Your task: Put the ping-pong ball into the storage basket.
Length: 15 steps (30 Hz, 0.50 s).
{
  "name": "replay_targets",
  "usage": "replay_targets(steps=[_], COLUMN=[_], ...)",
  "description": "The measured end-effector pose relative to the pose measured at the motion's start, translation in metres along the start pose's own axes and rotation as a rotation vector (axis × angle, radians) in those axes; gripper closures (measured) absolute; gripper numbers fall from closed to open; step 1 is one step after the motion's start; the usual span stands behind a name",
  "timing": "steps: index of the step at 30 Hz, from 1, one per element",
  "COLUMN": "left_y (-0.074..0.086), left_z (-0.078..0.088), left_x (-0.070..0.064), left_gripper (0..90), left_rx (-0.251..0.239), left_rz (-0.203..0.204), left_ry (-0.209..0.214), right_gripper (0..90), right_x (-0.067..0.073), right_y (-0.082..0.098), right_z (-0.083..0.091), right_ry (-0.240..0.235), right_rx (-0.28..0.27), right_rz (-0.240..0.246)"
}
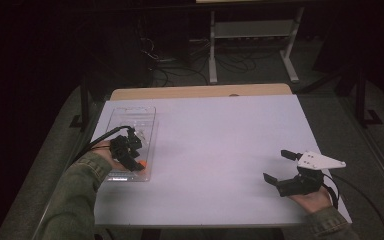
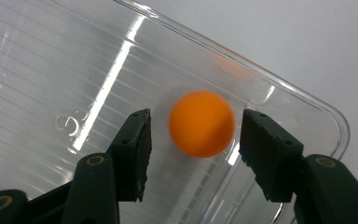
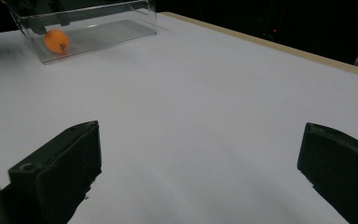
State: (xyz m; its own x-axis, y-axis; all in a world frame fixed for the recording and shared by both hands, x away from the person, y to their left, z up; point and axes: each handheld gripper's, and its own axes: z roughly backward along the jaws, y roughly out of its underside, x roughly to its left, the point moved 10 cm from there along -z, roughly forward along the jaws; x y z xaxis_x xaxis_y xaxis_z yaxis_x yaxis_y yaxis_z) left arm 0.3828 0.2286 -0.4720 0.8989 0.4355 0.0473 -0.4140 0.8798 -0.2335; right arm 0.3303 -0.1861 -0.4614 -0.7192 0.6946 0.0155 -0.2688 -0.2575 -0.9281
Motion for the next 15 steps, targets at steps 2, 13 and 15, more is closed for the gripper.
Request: replay_targets(steps=[2, 13, 15], left_y=[-0.0006, -0.0023, -0.0023], left_z=[0.0017, 0.0071, 0.0071], left_x=[0.0008, 0.0043, 0.0043], left_gripper=[40.2, 22.5, 21.4], left_rx=[-0.012, -0.041, -0.041], left_rz=[0.02, 0.032, 0.032], left_ry=[0.012, -0.033, -0.033], right_gripper=[0.0, 0.0, 0.0], right_x=[0.0, 0.0007, 0.0009], right_y=[-0.0002, 0.0003, 0.0003], right_z=[0.0, -0.0005, -0.0006], right_ry=[0.001, -0.002, -0.002], right_rx=[-0.002, 0.002, 0.003], right_rz=[-0.001, 0.0, 0.002])
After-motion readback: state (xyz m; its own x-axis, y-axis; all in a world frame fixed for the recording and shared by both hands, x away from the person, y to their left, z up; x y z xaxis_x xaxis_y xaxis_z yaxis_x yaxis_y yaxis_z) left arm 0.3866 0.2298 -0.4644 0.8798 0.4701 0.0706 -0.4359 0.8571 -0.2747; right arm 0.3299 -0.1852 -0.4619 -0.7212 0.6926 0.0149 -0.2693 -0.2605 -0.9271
